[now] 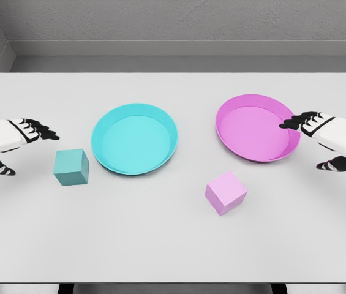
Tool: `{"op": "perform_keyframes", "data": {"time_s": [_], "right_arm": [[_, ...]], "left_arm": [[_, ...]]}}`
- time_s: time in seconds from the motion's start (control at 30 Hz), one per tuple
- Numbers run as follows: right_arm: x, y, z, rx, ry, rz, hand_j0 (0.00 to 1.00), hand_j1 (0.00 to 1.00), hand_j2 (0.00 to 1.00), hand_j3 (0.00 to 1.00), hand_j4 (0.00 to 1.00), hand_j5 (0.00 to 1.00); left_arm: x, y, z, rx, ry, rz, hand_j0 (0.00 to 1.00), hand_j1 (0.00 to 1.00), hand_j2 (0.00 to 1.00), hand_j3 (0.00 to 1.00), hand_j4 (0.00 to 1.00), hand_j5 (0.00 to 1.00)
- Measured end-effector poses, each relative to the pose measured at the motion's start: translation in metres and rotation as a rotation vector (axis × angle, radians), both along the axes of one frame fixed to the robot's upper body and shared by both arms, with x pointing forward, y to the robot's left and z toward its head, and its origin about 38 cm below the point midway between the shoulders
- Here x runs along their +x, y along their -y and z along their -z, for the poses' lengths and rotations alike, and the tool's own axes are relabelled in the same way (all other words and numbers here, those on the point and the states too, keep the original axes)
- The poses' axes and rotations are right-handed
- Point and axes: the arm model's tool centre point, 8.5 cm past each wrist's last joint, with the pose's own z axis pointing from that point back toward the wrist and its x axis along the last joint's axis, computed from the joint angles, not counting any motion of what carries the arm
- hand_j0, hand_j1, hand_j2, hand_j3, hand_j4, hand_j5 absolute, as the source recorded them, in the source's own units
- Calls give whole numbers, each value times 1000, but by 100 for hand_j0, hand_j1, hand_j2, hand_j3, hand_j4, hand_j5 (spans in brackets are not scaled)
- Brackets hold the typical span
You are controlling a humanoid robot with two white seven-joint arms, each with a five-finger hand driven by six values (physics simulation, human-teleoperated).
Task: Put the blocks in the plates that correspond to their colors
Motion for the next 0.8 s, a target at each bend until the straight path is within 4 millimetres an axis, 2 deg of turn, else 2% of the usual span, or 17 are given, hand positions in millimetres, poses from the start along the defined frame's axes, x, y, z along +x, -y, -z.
{"op": "perform_keyframes", "data": {"time_s": [0.2, 0.27, 0.33, 0.4, 0.5, 0.63, 0.7, 0.8], "right_arm": [[8, -6, -14, -7, 29, -32, 100, 100, 100, 100, 100, 100], [23, -19, -37, -16, 82, -65, 100, 100, 100, 100, 100, 100], [35, -40, -46, -30, 85, -120, 100, 100, 100, 100, 100, 100], [35, -62, -25, -39, 18, -178, 100, 100, 100, 100, 100, 100], [26, -81, 5, -45, -73, -233, 100, 100, 100, 100, 100, 100], [28, -98, 8, -54, -88, -286, 100, 100, 100, 100, 100, 100], [28, -108, 10, -57, -95, -325, 100, 100, 100, 100, 100, 100], [18, -122, 19, -63, -125, -431, 100, 100, 100, 100, 100, 100]], "left_arm": [[2, 3, 2, 20, 11, 7, 100, 100, 100, 100, 100, 100], [5, 8, 6, 36, 23, 17, 100, 100, 100, 100, 100, 100], [7, 14, 11, 49, 33, 27, 100, 100, 100, 100, 100, 100], [10, 21, 14, 64, 52, 40, 100, 100, 100, 100, 100, 100], [12, 29, 23, 81, 58, 54, 100, 100, 100, 100, 100, 100], [14, 38, 27, 84, 67, 71, 100, 100, 100, 100, 100, 100], [21, 45, 21, 83, 91, 83, 100, 100, 100, 100, 100, 100], [22, 56, 29, 90, 83, 109, 100, 100, 100, 100, 100, 100]]}}
